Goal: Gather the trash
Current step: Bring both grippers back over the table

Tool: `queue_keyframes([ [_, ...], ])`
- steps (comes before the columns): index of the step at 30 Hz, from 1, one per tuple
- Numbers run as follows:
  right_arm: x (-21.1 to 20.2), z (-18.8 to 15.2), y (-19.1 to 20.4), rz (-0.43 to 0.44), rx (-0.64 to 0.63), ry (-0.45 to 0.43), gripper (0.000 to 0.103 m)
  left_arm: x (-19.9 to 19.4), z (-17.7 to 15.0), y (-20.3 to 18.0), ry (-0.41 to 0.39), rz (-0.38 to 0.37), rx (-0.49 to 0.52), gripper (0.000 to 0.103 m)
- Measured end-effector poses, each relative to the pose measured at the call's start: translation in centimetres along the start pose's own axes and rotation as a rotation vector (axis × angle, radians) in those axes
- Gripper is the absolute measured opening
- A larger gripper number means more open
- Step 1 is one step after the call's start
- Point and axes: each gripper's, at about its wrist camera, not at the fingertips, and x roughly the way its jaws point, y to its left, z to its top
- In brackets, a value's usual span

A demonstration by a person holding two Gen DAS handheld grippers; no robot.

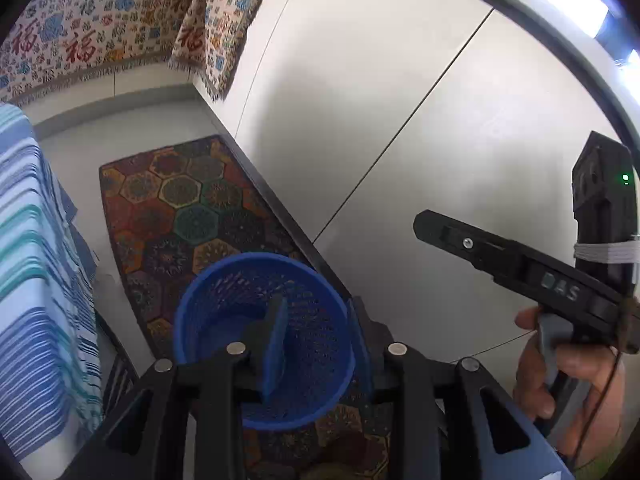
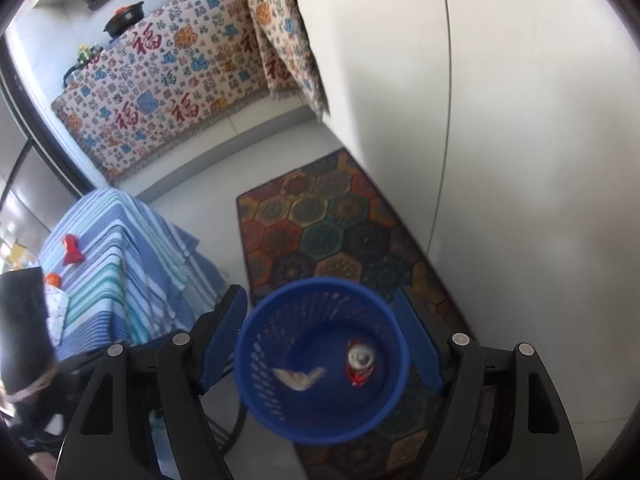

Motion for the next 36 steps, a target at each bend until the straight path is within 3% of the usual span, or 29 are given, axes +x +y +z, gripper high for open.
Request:
queue_keyframes([
  [6, -1.9, 0.7, 1.0, -0.008, -0.023, -0.106, 0.080, -6.6, -1.4, -1.2, -0.083, 0.026, 0.055, 0.052],
  [10, -3.1, 0.6, 2.7, -0.028, -0.064, -0.176, 0.083, -10.8, -3.6, -0.9, -0.106, 0.094, 0.097, 0.057],
  [18, -4.3, -1.5, 10.5, -0.001, -0.233, -0.223, 0.084, -17.9, -10.7, 6.5, -0.089, 0.297, 0.027, 0.058],
  [23, -4.8, -5.6, 18.9, 0.116, -0.367, -0.177, 0.084, -22.6, -14.5, 12.4, -0.103, 0.432, -0.054, 0.058],
  [29, -4.7, -13.7, 29.4, 0.299, -0.504, -0.038, 0.084, -26.7, -17.8, 18.5, -0.126, 0.588, -0.151, 0.058],
  [33, -3.3, -16.9, 34.2, 0.308, -0.584, 0.026, 0.084, -28.6, -19.1, 21.0, -0.122, 0.628, -0.194, 0.058],
  [36, -2.2, -17.4, 35.9, 0.305, -0.612, 0.056, 0.084, -29.1, -19.9, 21.4, -0.123, 0.659, -0.183, 0.059],
])
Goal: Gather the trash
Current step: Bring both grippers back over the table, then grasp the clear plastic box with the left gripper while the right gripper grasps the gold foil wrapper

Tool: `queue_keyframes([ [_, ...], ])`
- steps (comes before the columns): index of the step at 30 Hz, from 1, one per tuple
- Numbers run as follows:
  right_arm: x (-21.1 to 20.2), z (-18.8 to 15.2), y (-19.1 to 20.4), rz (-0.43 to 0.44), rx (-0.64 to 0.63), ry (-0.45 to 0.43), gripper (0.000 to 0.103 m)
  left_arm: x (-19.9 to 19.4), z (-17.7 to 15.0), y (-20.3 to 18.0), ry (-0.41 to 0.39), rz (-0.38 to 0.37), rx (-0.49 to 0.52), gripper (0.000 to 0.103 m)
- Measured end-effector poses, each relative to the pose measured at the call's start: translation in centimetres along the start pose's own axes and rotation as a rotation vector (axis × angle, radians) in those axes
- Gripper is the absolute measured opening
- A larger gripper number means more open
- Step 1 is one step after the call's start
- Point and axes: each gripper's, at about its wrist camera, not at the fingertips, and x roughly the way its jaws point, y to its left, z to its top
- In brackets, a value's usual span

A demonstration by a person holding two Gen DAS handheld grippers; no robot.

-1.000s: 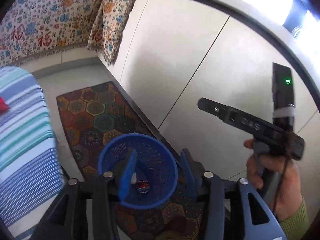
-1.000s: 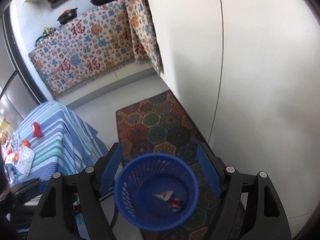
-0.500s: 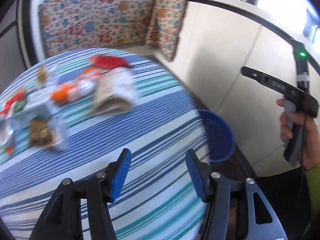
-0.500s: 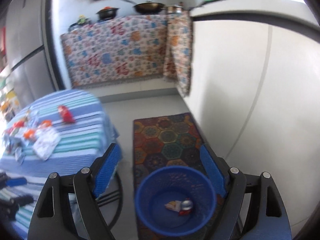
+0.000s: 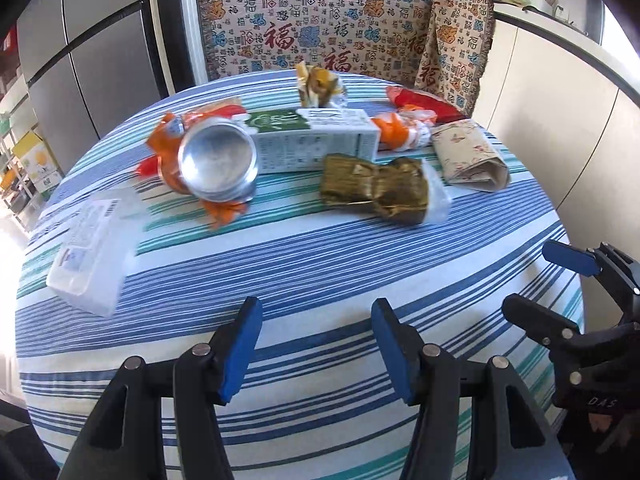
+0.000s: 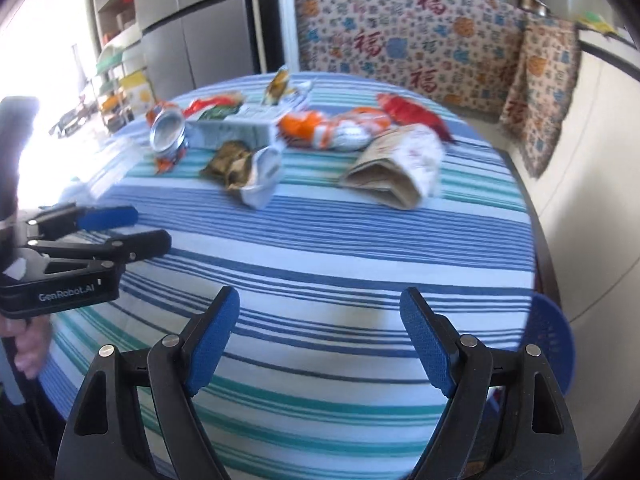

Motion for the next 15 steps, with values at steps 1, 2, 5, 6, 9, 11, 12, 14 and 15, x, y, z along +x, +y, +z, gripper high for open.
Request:
queue_keyframes([
  [1, 0.4, 0.2, 0.3, 0.002, 0.001, 0.009, 0.084, -0.1, -0.2, 0.2, -0.001, 0.003, 0.005, 0.061],
  [2, 0.9, 0.3, 0.6, 0.008, 0.002, 0.022, 0.084, -0.1, -0.3, 0.4, -0.002, 0.004, 0.006, 0.065],
  [5, 1.3, 0.1, 1.4, -0.004, -0.012, 0.017, 0.088, -0.1, -0.4, 0.5, -0.014, 0.006, 0.013, 0.072],
  [6, 1.4, 0.1, 1.5, -0.002, -0.009, 0.018, 0.090, 0.0, -0.4, 0.7, -0.015, 0.010, 0.009, 0.076],
  [9, 1.6, 0.1, 1.7, -0.010, -0.009, 0.015, 0.095, 0.1, -0.2, 1.0, -0.016, 0.008, 0.007, 0.079],
  [11, 1.6, 0.1, 1.8, -0.015, -0.005, 0.013, 0.097, -0.1, -0.2, 1.4, 0.006, 0.008, 0.004, 0.079],
  [12, 1.6, 0.1, 1.8, -0.016, -0.003, 0.013, 0.098, -0.3, -0.2, 1.8, 0.019, 0.011, -0.006, 0.079],
  [14, 1.5, 0.1, 1.8, -0.017, -0.002, 0.014, 0.099, -1.8, 0.1, 3.2, -0.009, -0.003, -0.021, 0.079],
  [15, 1.5, 0.1, 1.8, -0.016, -0.002, 0.015, 0.099, -2.8, 0.5, 4.1, -0.036, -0.007, -0.028, 0.079],
])
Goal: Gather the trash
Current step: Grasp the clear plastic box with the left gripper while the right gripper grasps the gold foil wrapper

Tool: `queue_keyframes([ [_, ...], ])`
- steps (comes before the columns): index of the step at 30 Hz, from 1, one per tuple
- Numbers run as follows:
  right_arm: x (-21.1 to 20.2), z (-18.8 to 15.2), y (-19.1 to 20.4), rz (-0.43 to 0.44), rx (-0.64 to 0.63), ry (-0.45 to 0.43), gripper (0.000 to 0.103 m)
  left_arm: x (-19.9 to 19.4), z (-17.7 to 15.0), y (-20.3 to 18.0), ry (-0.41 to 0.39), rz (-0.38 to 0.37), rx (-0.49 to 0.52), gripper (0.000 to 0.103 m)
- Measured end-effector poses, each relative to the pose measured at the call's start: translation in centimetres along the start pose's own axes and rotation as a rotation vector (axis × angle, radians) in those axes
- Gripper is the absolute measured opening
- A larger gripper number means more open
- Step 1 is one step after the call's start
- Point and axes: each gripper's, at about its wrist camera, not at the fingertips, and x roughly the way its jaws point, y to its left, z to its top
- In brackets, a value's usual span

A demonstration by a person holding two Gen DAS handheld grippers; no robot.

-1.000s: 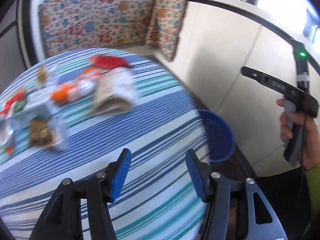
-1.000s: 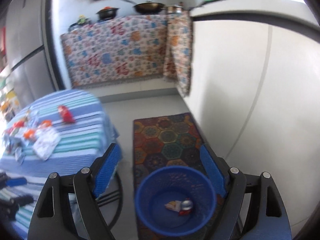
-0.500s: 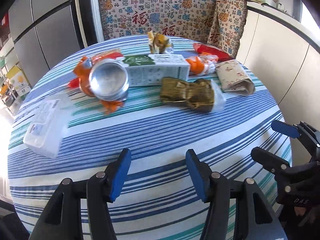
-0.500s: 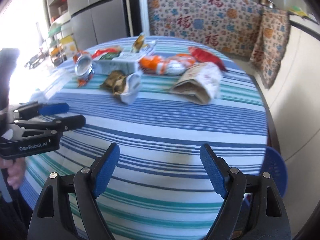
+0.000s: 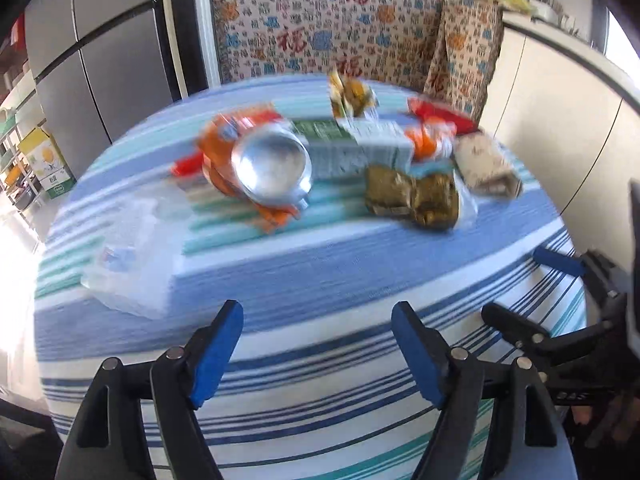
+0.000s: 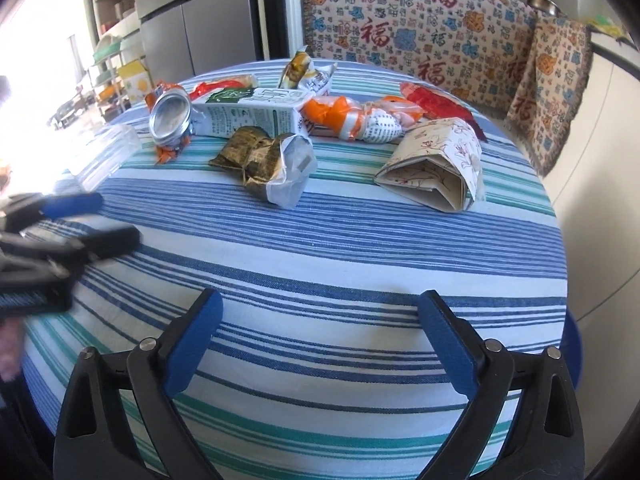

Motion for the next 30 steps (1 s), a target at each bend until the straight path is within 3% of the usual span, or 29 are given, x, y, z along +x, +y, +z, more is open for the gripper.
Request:
queue_keyframes([
  [4, -0.1, 0.0, 0.0, 0.002, -0.005, 0.000, 0.100, -3.1, 2.2, 4.9, -0.088, -0.020, -0.041, 0.079],
  [9, -0.1, -0.1, -0.1, 0.002, -0.005, -0.002, 0.101, -1.3, 3.5, 9.3, -0.041, -0.064, -0.003, 0.078],
  [12, -0.1, -0.1, -0.1, 0.002, -0.006, -0.003, 0.101, 1.2, 3.3, 9.9, 0.009, -0.033, 0.032, 0.078],
  [16, -0.1, -0.1, -0.1, 0.004, -0.006, 0.000, 0.101, 2.1, 3.1, 9.9, -0.020, 0.023, 0.075, 0.078],
  [19, -0.2, 0.0, -0.1, 0.007, -0.008, 0.004, 0.101, 2.3, 3.1, 11.0, -0.025, 0.071, 0.038, 0.078],
  [23, -0.2, 0.3, -0.1, 0.011, -0.006, 0.023, 0.102, 2.9, 3.0, 12.8, 0.001, -0.014, -0.042, 0.078],
  [27, 0.1, 1.9, -0.3, 0.089, -0.008, 0.032, 0.092, 3.8, 3.0, 12.0, 0.020, -0.001, 0.005, 0.078],
  [30, 0.0, 4.5, -0.6, 0.111, -0.014, -0.007, 0.092, 4.2, 3.2, 11.8, 0.019, -0.026, -0.012, 0.078],
])
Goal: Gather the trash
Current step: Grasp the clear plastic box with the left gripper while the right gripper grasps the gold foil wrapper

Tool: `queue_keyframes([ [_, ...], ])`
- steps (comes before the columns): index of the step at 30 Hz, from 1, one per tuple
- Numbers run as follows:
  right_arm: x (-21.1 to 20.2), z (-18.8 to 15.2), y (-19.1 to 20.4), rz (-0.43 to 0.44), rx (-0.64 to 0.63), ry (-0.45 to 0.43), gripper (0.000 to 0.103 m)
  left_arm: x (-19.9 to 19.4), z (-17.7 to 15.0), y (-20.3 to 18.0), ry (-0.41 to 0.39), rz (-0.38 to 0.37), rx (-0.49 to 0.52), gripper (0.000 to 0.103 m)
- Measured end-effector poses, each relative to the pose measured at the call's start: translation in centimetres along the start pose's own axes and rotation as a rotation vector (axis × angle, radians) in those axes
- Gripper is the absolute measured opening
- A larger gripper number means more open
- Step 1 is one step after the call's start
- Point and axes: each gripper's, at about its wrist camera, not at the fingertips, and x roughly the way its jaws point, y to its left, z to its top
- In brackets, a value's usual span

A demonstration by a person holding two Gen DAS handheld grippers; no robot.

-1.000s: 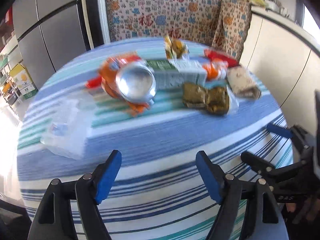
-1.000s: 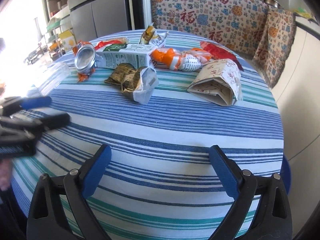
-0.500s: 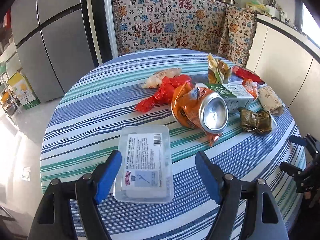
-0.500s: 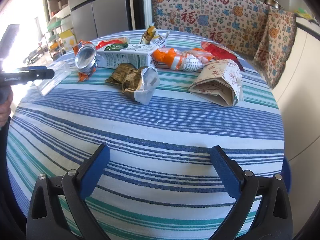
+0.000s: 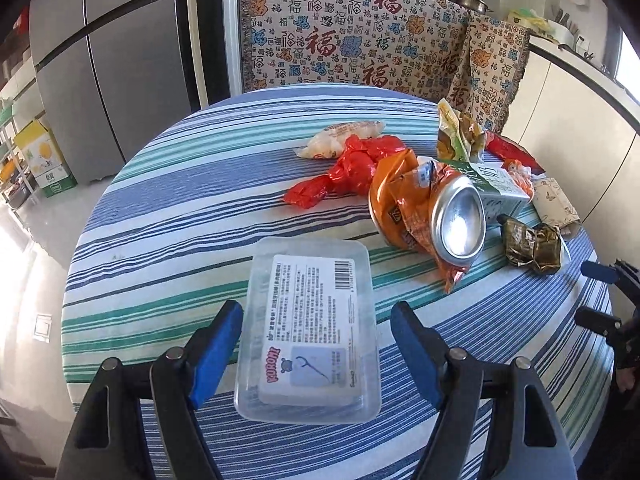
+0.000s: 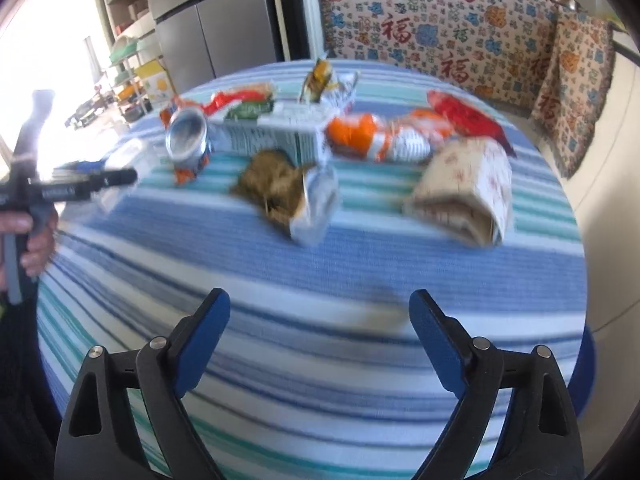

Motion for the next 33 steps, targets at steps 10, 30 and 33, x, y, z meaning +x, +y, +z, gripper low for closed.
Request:
queue_keyframes([
  [10, 3.2, 3.4, 0.4, 0.118, 0.027, 0.097, 0.037, -0.7, -0.9, 0.3, -0.022, -0.014, -0.030, 0.074],
  [30, 4.9, 5.4, 4.9, 0.084, 0.020, 0.191, 0.066, -0.8, -1.4, -0.5, -0.018, 0.005, -0.023, 0.067],
  [33, 6.3, 5.4, 5.7, 0.045, 0.002, 0.215, 0.045, -1.0, -1.6, -0.5, -0.020, 0.002, -0.018, 0.063],
])
